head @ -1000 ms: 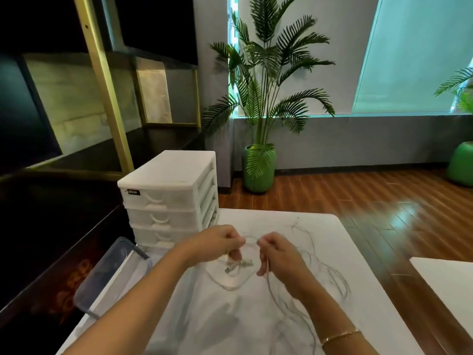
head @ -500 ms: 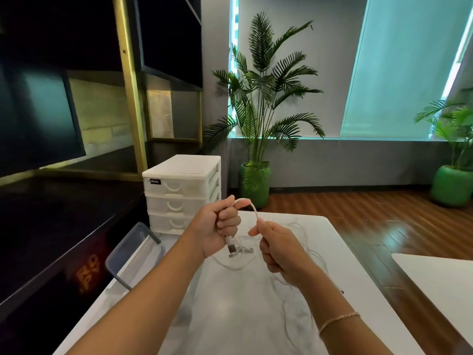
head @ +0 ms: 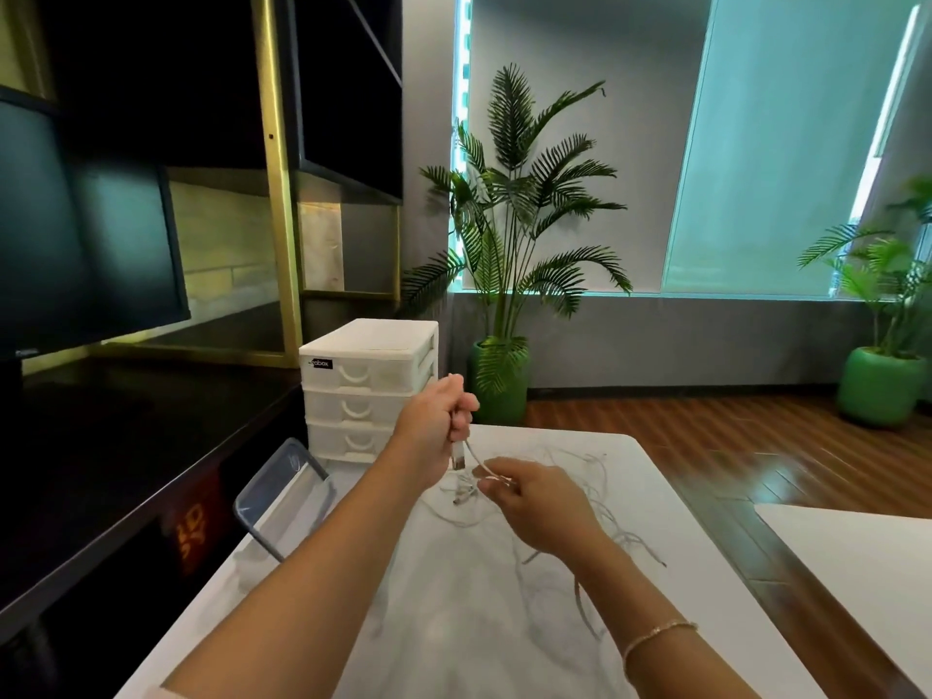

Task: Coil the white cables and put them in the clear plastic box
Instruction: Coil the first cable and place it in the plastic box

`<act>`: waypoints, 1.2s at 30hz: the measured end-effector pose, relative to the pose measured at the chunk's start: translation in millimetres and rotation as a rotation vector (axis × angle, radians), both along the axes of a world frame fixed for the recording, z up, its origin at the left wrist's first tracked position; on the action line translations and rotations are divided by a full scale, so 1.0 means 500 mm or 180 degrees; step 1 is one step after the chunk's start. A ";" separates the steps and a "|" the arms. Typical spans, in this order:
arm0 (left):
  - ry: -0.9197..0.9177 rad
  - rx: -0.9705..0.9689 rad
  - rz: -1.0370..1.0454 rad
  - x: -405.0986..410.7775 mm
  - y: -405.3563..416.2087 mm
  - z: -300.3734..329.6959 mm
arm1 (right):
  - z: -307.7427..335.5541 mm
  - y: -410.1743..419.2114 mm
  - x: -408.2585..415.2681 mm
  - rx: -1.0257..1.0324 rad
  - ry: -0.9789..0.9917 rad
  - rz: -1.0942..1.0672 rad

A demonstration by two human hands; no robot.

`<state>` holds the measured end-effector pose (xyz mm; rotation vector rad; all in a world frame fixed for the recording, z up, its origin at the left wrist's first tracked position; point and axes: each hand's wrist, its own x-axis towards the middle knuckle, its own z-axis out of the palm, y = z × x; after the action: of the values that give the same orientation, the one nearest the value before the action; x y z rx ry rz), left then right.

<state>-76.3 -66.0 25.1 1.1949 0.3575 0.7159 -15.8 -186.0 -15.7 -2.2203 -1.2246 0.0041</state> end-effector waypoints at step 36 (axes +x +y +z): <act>-0.0178 0.0413 0.0176 -0.015 0.008 0.053 | 0.035 -0.059 0.096 0.0273 0.1618 0.0154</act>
<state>-83.6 -61.8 51.6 1.2886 0.3020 0.8290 32.1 -215.7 1.8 -1.9472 -0.9707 0.4947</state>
